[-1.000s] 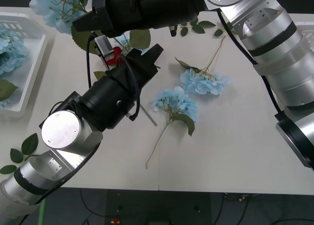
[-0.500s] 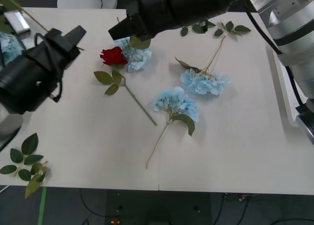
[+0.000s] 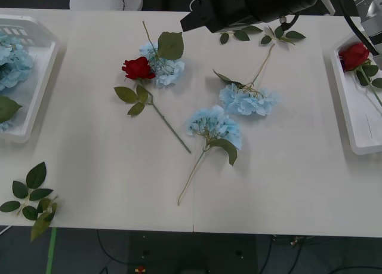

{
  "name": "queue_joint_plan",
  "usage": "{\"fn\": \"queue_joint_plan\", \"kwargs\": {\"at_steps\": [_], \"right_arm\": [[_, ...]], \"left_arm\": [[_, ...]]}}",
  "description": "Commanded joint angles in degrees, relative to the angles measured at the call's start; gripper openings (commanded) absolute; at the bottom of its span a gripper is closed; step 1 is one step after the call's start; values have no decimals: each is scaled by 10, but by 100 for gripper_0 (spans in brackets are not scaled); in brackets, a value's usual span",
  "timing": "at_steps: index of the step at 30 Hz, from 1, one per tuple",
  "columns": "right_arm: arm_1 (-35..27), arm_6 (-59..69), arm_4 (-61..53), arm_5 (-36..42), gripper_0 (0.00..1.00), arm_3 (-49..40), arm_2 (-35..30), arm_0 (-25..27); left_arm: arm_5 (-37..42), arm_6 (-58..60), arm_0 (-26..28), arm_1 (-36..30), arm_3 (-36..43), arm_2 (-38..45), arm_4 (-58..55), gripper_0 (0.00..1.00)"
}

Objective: Place the red flowers into the right box and the blue flowers into the left box. If a person shows an open palm, hand one flower to the person first, then continue sorting.

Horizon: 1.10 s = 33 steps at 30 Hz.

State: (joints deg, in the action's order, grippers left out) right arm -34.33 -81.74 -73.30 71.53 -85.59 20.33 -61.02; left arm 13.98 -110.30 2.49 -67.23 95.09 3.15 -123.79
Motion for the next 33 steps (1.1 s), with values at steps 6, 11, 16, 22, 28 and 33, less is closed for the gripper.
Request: {"fn": "queue_joint_plan", "kwargs": {"at_steps": [6, 11, 16, 22, 28, 33], "right_arm": [[-19, 312, 92, -32, 76, 9, -5, -28], [-16, 517, 140, -32, 76, 19, 0, -27], [-14, 813, 203, -12, 76, 21, 1, -27], [13, 1134, 293, 14, 76, 34, 1, -28], [41, 1324, 316, 14, 76, 66, 1, -27], [73, 1433, 333, 7, 77, 113, 1, -28]], "left_arm": [[164, -11, -89, -89, -254, -6, 38, 0], [201, -11, -183, -90, -330, -94, 115, 0], [199, -6, -255, -89, -356, -186, 161, 0], [199, -9, -272, -87, -373, -209, 201, 7], [192, -11, -271, -87, -373, -209, 199, 58], [179, -12, -270, -87, -377, -209, 176, 74]]}}
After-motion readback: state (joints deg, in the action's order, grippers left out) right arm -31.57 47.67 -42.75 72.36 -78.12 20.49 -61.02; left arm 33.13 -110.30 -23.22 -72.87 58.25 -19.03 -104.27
